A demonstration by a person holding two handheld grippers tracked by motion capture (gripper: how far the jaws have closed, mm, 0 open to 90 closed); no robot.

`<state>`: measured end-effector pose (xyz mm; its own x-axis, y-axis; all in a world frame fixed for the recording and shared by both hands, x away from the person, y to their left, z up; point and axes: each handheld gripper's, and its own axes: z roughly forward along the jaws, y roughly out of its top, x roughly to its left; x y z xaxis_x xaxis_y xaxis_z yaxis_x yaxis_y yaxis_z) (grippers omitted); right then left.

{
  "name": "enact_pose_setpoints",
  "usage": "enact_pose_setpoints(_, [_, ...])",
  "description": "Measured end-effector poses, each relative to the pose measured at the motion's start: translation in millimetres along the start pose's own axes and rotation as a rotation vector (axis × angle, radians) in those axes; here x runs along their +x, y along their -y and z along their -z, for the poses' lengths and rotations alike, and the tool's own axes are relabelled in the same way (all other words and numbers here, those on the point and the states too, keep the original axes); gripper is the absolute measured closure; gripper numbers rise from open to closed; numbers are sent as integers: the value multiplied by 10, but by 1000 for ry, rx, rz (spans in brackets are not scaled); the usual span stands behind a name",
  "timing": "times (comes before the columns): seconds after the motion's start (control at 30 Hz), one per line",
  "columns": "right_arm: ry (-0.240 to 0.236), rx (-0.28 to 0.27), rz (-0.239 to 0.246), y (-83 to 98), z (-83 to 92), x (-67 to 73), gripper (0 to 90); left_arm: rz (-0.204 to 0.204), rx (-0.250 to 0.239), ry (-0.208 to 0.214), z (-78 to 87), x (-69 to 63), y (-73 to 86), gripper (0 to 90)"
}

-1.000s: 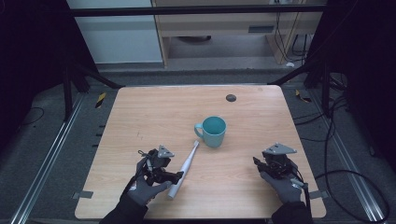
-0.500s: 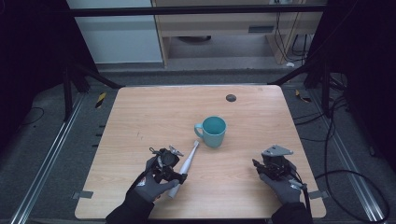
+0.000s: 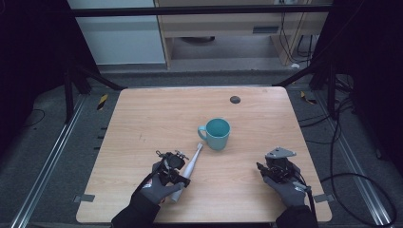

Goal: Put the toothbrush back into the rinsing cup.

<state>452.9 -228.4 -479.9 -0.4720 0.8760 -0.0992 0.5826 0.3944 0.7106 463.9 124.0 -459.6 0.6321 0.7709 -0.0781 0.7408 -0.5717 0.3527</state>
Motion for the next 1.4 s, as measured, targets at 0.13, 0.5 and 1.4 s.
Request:
enact_pose_setpoints(0.13, [1, 6, 0, 0, -6, -9, 569, 2, 20, -1, -33, 7, -41, 455])
enact_pose_setpoints(0.5, [1, 8, 1, -2, -2, -2, 575, 30, 59, -26, -86, 9, -53, 587])
enact_pose_setpoints(1.4, [11, 7, -6, 17, 13, -32, 581, 45, 0, -68, 225, 141, 114, 655])
